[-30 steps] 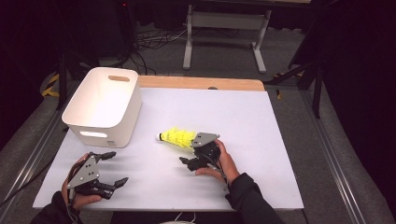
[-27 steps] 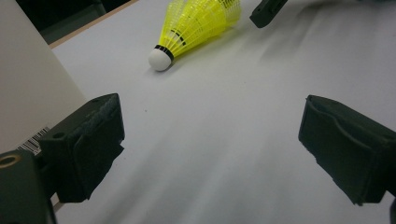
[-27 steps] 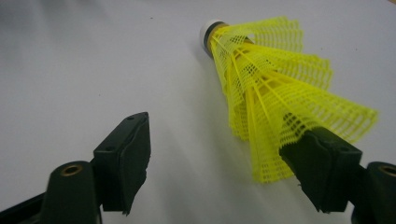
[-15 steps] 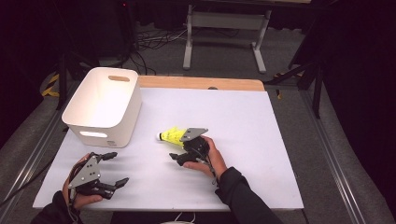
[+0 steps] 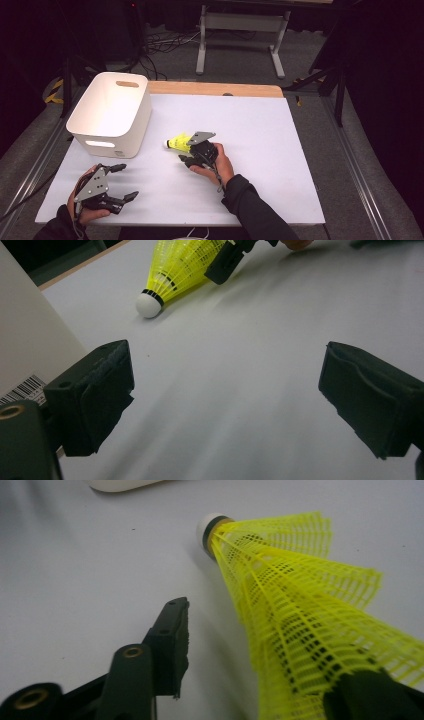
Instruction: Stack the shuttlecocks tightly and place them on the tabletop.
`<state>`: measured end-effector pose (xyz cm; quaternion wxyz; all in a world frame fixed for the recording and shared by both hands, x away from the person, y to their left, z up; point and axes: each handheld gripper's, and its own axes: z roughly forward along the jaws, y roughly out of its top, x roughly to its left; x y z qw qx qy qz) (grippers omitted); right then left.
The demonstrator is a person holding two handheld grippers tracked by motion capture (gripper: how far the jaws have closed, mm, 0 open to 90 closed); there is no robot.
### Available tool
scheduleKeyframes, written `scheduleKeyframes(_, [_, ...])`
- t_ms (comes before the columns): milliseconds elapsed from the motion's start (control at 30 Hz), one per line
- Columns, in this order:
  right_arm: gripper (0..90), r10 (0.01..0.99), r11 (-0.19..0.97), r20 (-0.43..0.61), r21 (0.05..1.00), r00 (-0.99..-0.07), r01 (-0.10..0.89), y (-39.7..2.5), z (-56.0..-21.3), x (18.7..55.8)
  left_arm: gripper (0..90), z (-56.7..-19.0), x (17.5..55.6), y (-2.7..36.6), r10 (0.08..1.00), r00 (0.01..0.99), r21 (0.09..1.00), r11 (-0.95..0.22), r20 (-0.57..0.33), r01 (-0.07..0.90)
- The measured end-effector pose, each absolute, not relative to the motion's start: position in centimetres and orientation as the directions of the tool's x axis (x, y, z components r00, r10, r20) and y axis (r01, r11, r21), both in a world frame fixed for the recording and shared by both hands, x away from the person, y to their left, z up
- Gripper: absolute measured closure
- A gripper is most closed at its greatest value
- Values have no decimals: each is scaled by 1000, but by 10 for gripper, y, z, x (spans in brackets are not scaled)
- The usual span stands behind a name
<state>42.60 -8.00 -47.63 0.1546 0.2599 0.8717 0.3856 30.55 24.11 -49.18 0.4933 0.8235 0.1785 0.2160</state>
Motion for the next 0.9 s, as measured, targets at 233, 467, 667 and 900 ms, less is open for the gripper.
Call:
scheduleKeyframes(233, [809,615,556,-103,759,-782,337,-73,-478,436,86,-493,306,241,505,843,885,-458,182,83])
scheduleKeyframes(467, [855,615,557,-119,766,-779,322,-71,-478,441,88,-493,308,244,511,843,892,-444,169,90])
scheduleKeyframes(667, [860,612,550,-116,773,-783,315,-72,-476,440,88,-493,307,246,526,835,896,-432,163,98])
scheduleKeyframes(900, [868,611,526,-107,795,-784,302,-74,-471,436,89,-493,305,247,532,830,894,-437,168,100])
